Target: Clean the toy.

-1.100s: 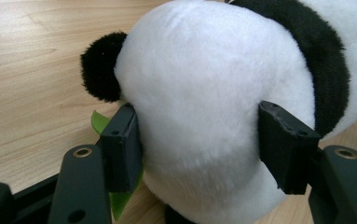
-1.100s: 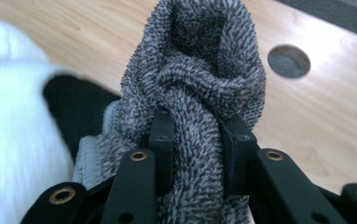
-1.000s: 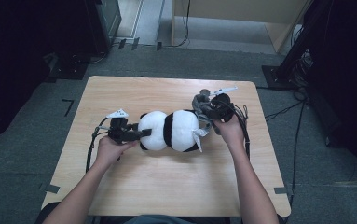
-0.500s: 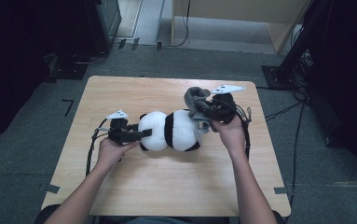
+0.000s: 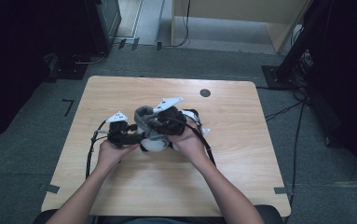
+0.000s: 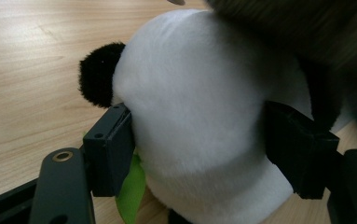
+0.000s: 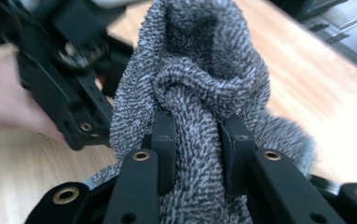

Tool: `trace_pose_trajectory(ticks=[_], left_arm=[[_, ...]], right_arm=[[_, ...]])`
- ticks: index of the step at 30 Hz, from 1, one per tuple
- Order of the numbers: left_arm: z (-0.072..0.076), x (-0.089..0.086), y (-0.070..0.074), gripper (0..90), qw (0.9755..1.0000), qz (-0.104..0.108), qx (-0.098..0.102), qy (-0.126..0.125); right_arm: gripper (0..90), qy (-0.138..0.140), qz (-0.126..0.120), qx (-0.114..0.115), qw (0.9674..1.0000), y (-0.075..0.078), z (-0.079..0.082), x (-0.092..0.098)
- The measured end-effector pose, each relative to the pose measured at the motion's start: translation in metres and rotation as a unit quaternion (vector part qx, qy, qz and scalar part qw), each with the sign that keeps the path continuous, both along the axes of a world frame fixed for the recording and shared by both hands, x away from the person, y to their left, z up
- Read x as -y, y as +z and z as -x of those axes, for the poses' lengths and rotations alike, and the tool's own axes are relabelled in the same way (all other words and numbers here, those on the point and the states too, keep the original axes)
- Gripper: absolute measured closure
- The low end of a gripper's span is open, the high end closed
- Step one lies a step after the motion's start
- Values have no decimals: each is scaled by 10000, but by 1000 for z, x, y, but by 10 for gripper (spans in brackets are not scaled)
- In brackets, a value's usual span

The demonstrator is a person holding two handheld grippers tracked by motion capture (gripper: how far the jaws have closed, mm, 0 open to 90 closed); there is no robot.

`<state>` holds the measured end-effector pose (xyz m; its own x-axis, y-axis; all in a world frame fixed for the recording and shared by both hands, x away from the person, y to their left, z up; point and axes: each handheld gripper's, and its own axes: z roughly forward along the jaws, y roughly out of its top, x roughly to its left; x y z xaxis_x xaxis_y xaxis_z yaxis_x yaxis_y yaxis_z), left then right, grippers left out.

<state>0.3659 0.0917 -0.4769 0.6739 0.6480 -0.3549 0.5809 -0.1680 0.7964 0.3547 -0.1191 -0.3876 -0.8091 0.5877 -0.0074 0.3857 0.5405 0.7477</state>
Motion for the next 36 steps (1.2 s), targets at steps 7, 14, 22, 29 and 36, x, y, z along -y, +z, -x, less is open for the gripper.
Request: trace_pose_trajectory(ticks=[7,14,22,29,36], left_arm=[[-2,2,-5,362,10000,1,10,78],[-4,2,-4,378,9999,-85,-35,78],[-7,3,-1,378,9996,-182,-195,38],[-11,3,0,381,9994,-156,-314,26],[-14,3,1,379,9993,-133,-343,17]], right_arm=[[723,2,429,189,9989,-20,-5,-7],[721,-234,501,317,9980,-20,-10,10],[720,-610,357,376,9968,-12,-15,38],[720,-955,155,422,9944,-3,-17,64],[720,-1288,-51,364,9910,-1,-21,92]])
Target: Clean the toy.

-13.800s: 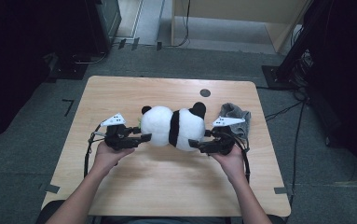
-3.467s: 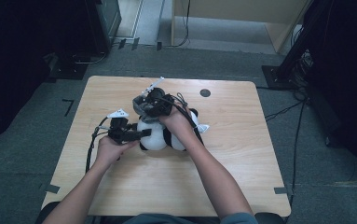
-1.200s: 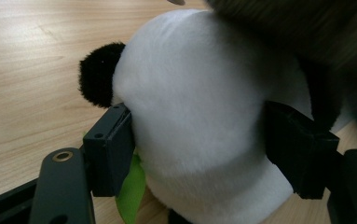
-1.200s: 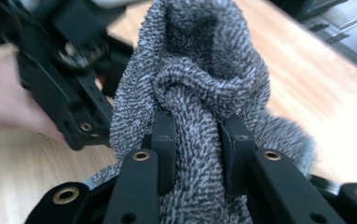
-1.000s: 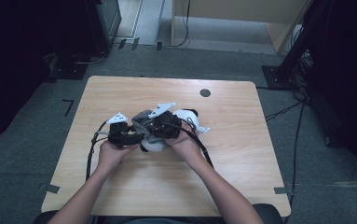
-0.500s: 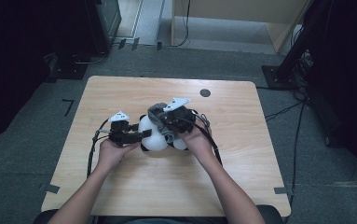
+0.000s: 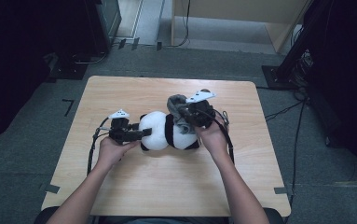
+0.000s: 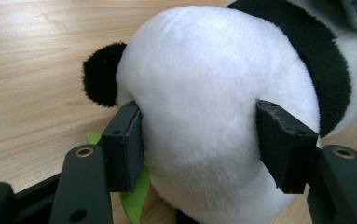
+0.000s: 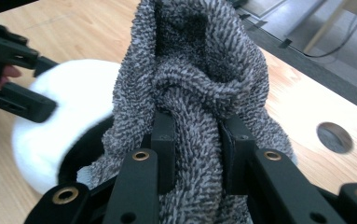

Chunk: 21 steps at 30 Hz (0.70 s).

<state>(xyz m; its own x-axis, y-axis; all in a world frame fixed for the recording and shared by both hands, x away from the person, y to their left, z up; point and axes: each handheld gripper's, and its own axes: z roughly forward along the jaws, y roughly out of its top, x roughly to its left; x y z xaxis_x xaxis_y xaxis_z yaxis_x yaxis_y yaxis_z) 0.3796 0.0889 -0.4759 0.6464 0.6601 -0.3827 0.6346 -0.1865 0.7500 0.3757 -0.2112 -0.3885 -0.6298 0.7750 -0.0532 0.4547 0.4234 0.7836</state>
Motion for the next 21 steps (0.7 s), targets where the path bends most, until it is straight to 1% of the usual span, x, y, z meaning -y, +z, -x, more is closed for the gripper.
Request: trace_pose_trajectory(ticks=[5,7,9,12,14,16,18,20,21], left_arm=[[-1,0,1,379,10000,-16,-21,-32],[-2,0,1,378,10000,-22,-31,-34],[-2,0,1,379,10000,-19,-22,-41],[-2,0,1,377,10000,-12,3,-67],[-1,0,0,377,10000,-18,27,-66],[-1,1,1,383,10000,-31,21,-81],[0,1,1,386,10000,-31,28,-71],[1,1,0,386,10000,-1,46,-45],[1,1,0,385,10000,14,50,-35]], right_arm=[[720,-239,-222,-113,9994,-2,-2,21],[720,-331,-224,-116,9991,-4,-3,27],[721,-394,-287,-150,9987,-6,-2,32],[721,-472,-263,-144,9984,-6,0,37],[722,-479,-413,-137,9979,-3,2,39],[723,-423,-512,-14,9978,6,7,35],[723,-258,-460,147,9985,15,12,27],[723,-90,-500,226,9985,22,16,15],[723,14,-450,260,9987,23,18,8]])
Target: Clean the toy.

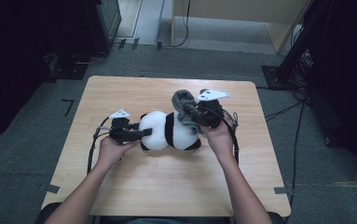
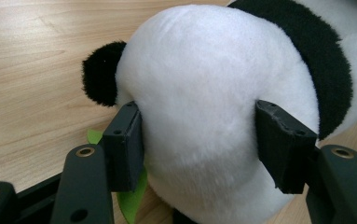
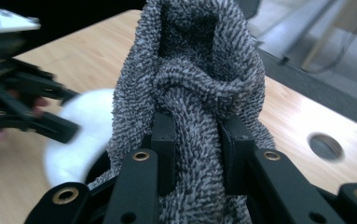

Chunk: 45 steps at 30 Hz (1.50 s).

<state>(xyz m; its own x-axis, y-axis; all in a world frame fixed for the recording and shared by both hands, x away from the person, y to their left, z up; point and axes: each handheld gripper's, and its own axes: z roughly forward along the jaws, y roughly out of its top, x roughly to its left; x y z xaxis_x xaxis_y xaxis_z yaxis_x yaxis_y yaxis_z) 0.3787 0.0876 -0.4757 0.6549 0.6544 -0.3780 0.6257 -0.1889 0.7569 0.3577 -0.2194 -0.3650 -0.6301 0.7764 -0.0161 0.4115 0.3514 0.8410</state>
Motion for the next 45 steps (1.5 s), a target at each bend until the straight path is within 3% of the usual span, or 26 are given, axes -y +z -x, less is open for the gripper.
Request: trace_pose_trajectory(ticks=[7,12,20,22,29,33,37,42,45], left_arm=[[6,1,0,387,10000,21,54,76],[11,5,-1,389,9998,49,111,148],[16,6,-2,389,9997,2,154,188],[15,6,-2,388,9997,-1,130,195],[10,4,-3,388,9998,-11,-86,162],[8,4,-2,388,9998,-49,-145,136],[7,5,-2,386,9998,-75,-136,118],[4,5,0,385,9996,-104,-229,117],[3,5,0,381,9995,-58,-290,116]], right_arm=[[722,515,224,32,9984,-4,0,-45],[722,783,216,-69,9967,-11,-2,-69],[720,1067,556,-292,9923,-38,-4,-102],[717,1108,684,-256,9912,-45,-4,-106],[716,1101,1017,-110,9886,-51,-6,-102],[716,917,1067,-133,9900,-50,-8,-92],[716,704,935,-224,9929,-45,-12,-74],[717,481,885,-125,9948,-37,-9,-55],[717,370,715,-170,9966,-34,-9,-43]])
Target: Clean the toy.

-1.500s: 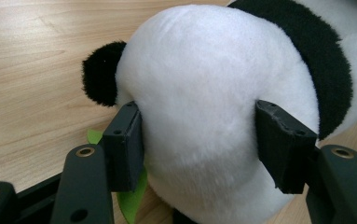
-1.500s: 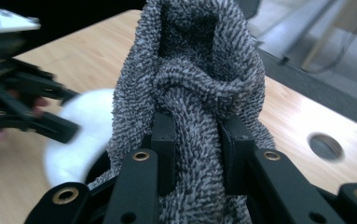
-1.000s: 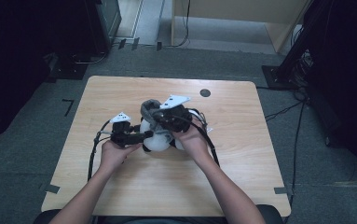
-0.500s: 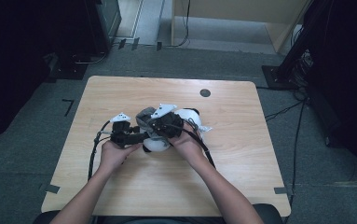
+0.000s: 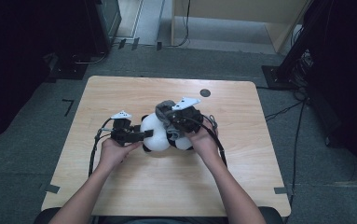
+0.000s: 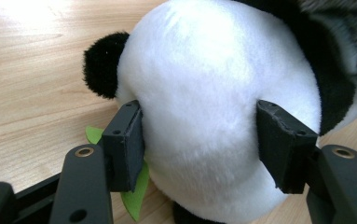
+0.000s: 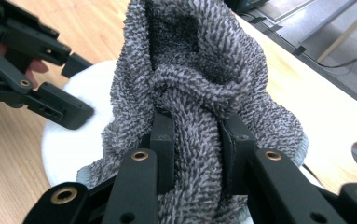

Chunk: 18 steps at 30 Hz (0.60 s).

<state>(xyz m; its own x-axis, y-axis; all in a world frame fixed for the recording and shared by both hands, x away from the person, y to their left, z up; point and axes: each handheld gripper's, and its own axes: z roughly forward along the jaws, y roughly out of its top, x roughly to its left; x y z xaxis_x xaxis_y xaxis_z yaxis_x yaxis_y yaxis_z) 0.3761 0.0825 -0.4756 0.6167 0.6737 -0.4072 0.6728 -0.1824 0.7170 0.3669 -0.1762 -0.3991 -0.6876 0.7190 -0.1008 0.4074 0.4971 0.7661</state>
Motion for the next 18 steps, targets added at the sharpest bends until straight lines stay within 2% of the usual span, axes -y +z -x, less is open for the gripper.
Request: trace_pose_trajectory(ticks=[6,10,15,18], left_arm=[[-2,0,0,378,10000,47,-34,9],[-3,0,0,373,10000,71,-25,-9],[-4,-2,-1,364,10000,72,-28,-47],[-5,-2,0,363,10000,57,-27,-58]], right_arm=[[717,-336,-176,26,9993,7,-1,26],[720,-498,-393,-29,9980,10,-2,45],[724,-767,-715,142,9944,23,3,69],[723,-923,-941,158,9911,28,5,86]])
